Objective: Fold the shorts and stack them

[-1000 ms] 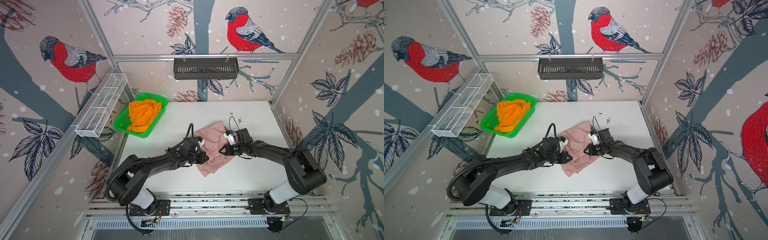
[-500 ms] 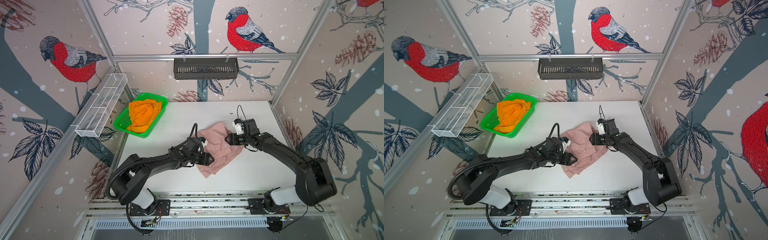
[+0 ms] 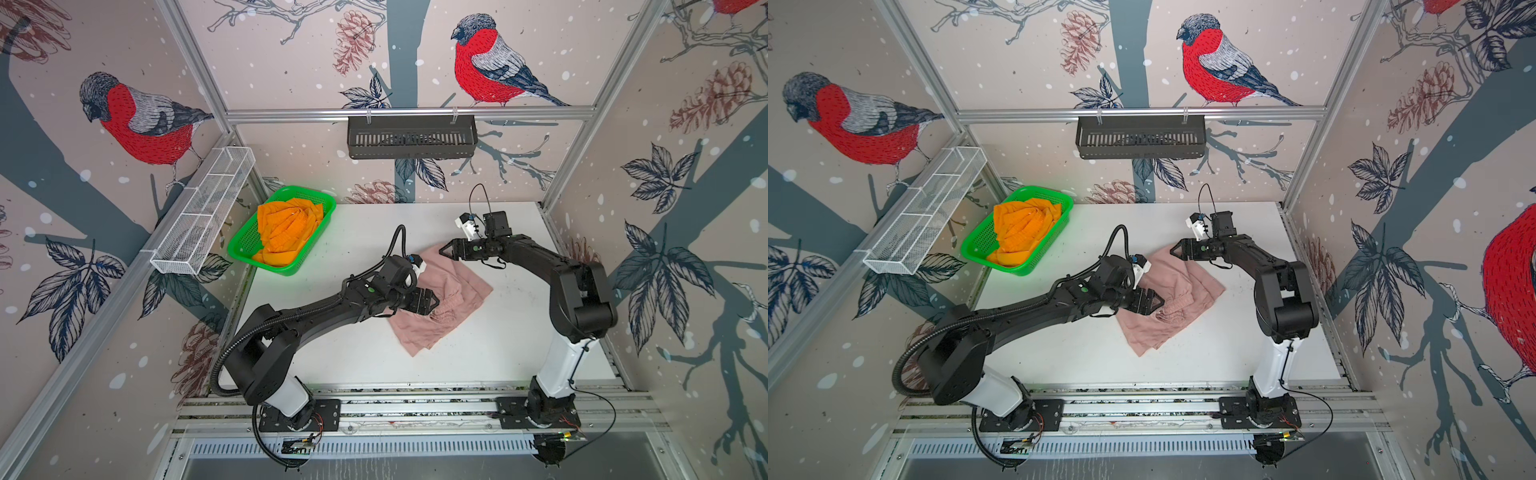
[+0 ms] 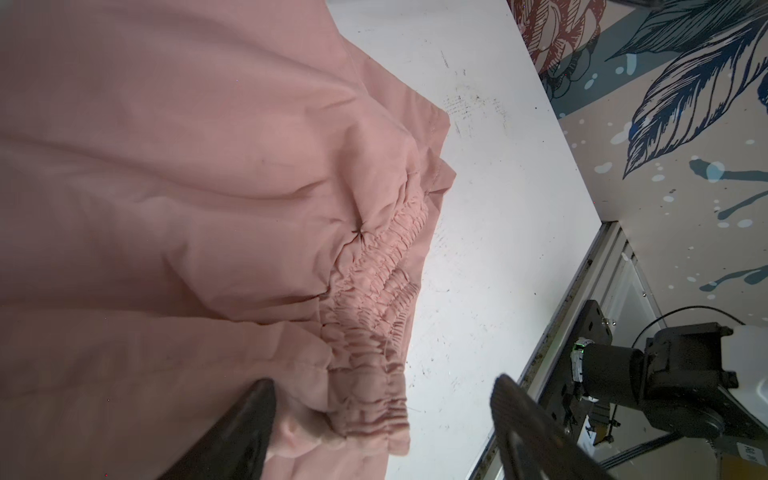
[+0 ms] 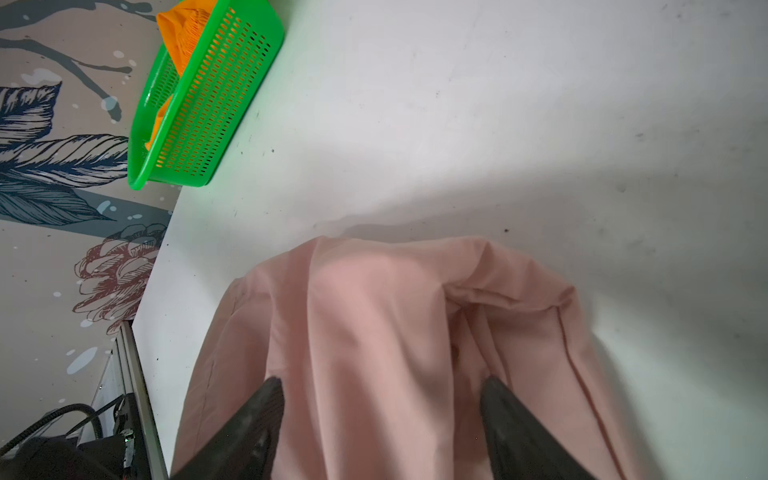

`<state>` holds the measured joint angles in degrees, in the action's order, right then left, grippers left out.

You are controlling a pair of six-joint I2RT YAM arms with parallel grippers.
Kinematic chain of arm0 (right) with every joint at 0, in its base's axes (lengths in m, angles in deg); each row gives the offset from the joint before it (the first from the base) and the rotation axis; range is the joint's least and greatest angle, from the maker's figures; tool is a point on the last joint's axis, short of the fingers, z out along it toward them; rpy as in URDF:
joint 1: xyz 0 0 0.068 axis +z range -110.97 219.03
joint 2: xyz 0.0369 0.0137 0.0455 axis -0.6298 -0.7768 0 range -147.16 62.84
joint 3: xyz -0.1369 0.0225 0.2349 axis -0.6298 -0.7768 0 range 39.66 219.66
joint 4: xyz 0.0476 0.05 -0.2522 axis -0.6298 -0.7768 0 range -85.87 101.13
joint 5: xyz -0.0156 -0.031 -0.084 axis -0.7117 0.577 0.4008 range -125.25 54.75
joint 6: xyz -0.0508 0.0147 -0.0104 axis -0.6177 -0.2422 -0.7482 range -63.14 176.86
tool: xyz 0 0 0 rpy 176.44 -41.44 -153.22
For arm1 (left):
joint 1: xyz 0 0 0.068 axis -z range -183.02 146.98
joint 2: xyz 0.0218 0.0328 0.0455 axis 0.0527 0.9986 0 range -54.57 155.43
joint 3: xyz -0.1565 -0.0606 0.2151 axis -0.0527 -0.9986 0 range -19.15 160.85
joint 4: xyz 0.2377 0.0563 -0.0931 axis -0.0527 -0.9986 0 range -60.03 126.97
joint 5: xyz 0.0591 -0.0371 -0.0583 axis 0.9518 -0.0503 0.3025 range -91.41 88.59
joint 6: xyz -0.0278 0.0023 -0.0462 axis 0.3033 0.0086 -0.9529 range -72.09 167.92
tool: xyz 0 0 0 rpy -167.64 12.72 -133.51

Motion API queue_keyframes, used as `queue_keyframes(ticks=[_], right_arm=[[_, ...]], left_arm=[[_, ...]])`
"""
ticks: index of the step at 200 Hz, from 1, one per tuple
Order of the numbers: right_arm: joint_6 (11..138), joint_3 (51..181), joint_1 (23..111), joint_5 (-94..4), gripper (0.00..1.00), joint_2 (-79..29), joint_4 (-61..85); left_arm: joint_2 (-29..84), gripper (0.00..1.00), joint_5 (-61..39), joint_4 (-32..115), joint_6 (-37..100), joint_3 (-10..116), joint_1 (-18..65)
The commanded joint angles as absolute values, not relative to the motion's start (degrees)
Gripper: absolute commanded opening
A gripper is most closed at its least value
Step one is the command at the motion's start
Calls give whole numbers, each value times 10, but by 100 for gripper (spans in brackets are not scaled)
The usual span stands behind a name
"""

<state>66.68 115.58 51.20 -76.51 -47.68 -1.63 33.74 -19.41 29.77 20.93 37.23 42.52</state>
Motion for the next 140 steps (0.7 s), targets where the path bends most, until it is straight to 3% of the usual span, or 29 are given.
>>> queue_keyframes(ticks=[1,59,140], right_arm=[[647,1181,513,-774,77,-503,-39],[621,1218,524,-835,78,-554,-31],[634,1276,526,-875,78,-607,16]], left_arm=[[319,82,-195,261,209,356,426],[306,84,-186,271,202,321,426],[411,79,-207,328,251,392,469]])
